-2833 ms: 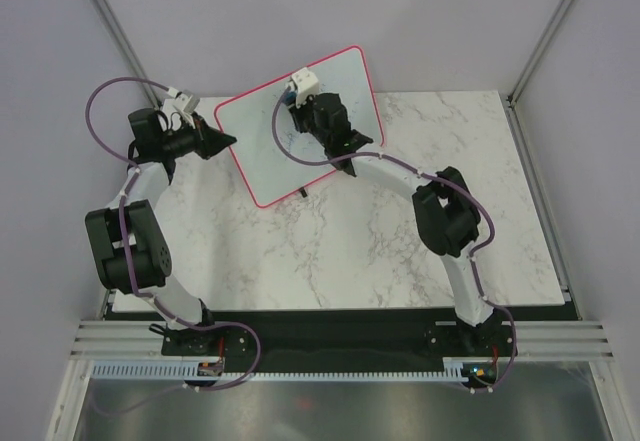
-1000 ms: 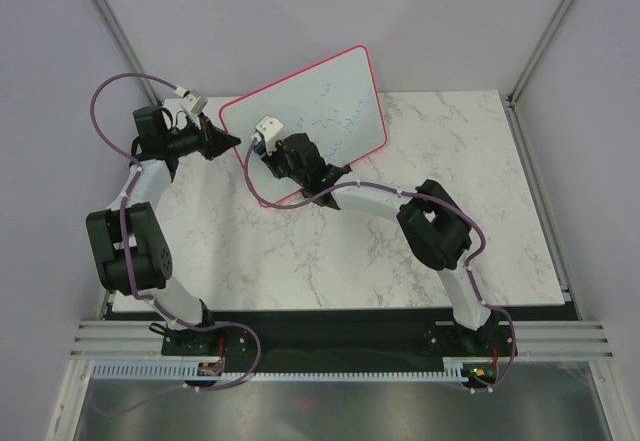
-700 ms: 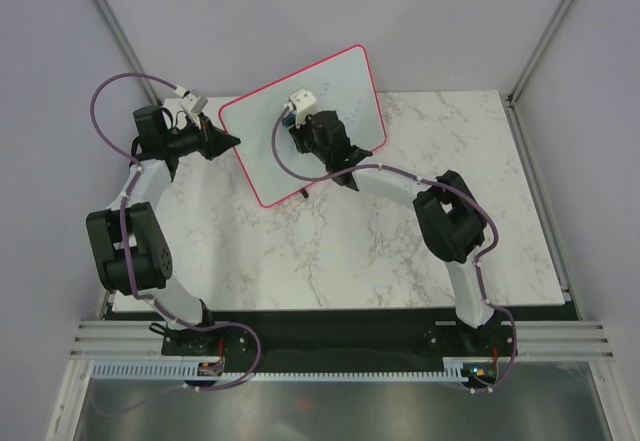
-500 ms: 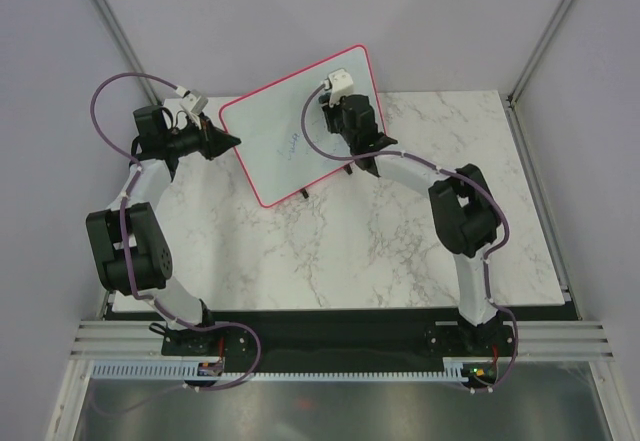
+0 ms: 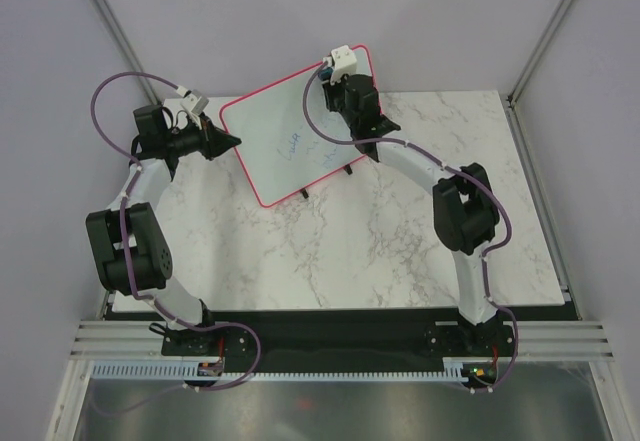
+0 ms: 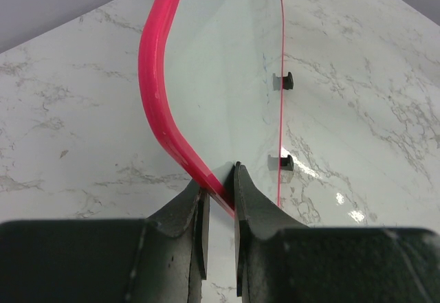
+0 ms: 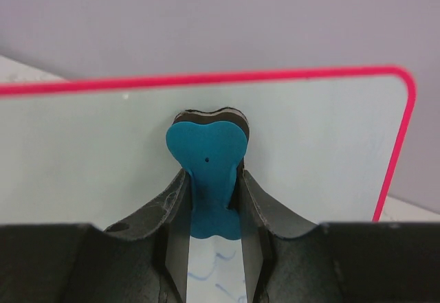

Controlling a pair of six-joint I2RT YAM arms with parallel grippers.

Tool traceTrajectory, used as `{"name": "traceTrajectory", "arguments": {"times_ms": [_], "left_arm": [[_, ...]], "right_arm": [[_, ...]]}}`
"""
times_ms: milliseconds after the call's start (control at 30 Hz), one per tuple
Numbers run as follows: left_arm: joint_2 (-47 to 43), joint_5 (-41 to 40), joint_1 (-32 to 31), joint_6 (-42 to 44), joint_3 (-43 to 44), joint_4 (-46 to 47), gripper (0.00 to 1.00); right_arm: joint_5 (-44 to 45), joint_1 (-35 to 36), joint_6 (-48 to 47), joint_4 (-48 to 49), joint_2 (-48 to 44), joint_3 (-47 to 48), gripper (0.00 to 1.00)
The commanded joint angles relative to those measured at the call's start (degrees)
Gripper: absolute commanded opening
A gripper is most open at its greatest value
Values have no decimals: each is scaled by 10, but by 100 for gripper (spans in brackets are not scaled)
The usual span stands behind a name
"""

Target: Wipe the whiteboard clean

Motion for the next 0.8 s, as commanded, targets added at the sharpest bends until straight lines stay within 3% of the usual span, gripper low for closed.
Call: {"name": "traceTrajectory", "arguments": {"times_ms": [0, 600, 767], "left_arm": [[-7, -41, -3, 108, 9, 7, 2], [-5, -38, -4, 106, 15, 6, 2], [-6, -38, -4, 110, 15, 4, 2]], "right_arm": [[-21, -8, 14, -3, 26, 79, 0], [-94, -6, 38, 26, 7, -25, 0], [-46, -28, 57, 15, 5, 3, 0]]}}
